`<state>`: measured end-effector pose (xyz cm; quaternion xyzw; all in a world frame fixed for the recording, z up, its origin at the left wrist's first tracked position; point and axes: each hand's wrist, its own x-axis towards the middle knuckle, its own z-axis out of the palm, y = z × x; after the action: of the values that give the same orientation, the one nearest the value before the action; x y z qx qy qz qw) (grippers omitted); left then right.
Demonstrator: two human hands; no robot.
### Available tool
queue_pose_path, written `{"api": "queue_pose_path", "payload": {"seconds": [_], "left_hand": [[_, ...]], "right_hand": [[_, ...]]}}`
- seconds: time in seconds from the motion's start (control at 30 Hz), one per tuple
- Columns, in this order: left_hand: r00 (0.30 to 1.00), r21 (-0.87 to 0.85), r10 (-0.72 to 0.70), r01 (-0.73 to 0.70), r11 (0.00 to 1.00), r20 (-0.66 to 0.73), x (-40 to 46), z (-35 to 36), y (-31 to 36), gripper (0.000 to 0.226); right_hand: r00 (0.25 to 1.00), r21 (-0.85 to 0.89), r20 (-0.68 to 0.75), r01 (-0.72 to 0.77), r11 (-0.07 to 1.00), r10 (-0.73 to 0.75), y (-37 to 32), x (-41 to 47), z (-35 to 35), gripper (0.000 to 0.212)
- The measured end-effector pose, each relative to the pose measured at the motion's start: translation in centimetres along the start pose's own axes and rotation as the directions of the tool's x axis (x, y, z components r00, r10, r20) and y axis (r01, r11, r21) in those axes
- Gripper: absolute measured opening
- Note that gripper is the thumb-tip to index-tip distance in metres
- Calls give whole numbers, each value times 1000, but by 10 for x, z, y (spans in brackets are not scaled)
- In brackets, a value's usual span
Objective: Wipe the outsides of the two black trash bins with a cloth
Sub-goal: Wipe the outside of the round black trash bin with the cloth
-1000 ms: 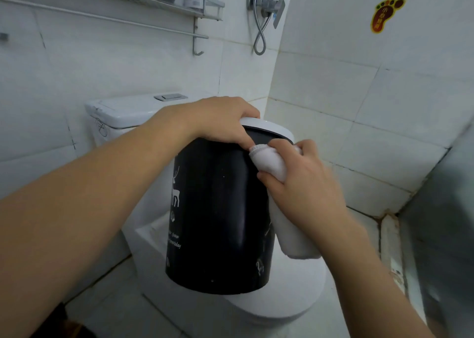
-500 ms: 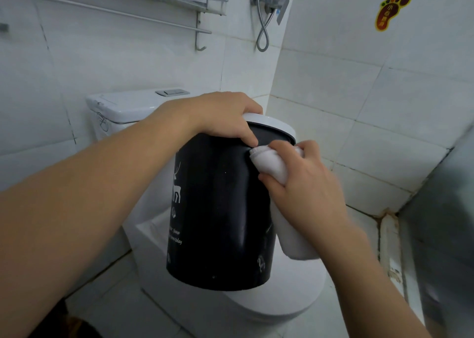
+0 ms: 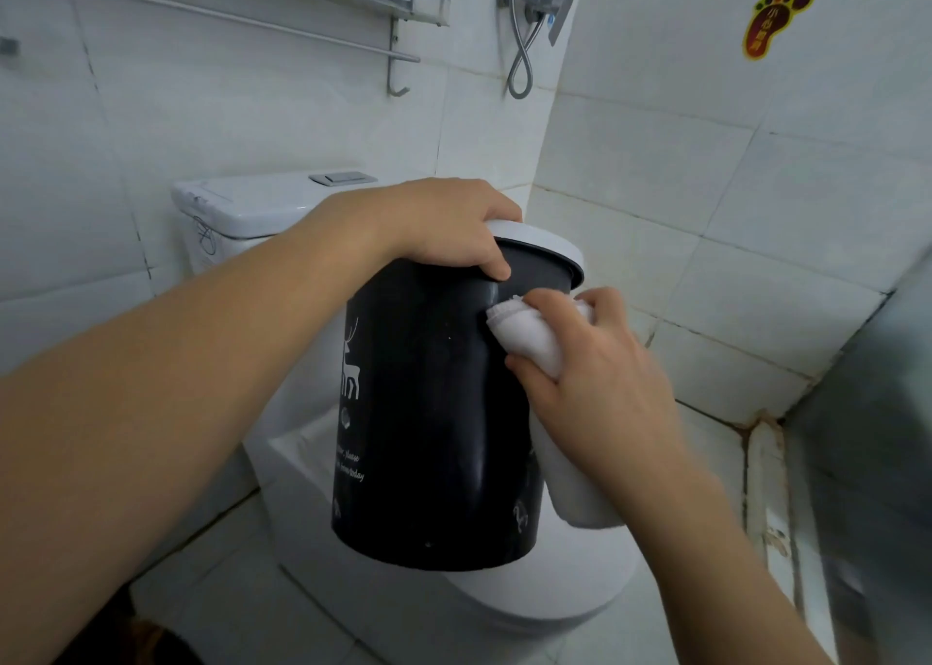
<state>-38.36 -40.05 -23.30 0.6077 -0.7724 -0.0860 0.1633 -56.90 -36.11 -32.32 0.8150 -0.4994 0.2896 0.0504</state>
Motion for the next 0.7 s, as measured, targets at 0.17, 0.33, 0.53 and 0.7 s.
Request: {"api": "queue_pose_path", "payload": {"seconds": [0.17,0.33,0.53,0.7], "left_hand": [[1000,-7,4,-4,1000,-2,1,1,-1,10],[1000,38,4,-3,999,-8,2,1,-1,20],[1000,50,9,-8,999,-6,1,1,2,19],[1000,49,20,-19,999,-6,3,3,5,14]], "right_hand": [[999,-13,-34,12,1000,-12,-2,11,-1,37],[999,-23,-17,31,999,-31,0,-11,4,37],[1000,-16,5,24,1000,-24,2,-15,3,37],[999,-16,-42,13,1000,-14,0,7,-4,38]]}}
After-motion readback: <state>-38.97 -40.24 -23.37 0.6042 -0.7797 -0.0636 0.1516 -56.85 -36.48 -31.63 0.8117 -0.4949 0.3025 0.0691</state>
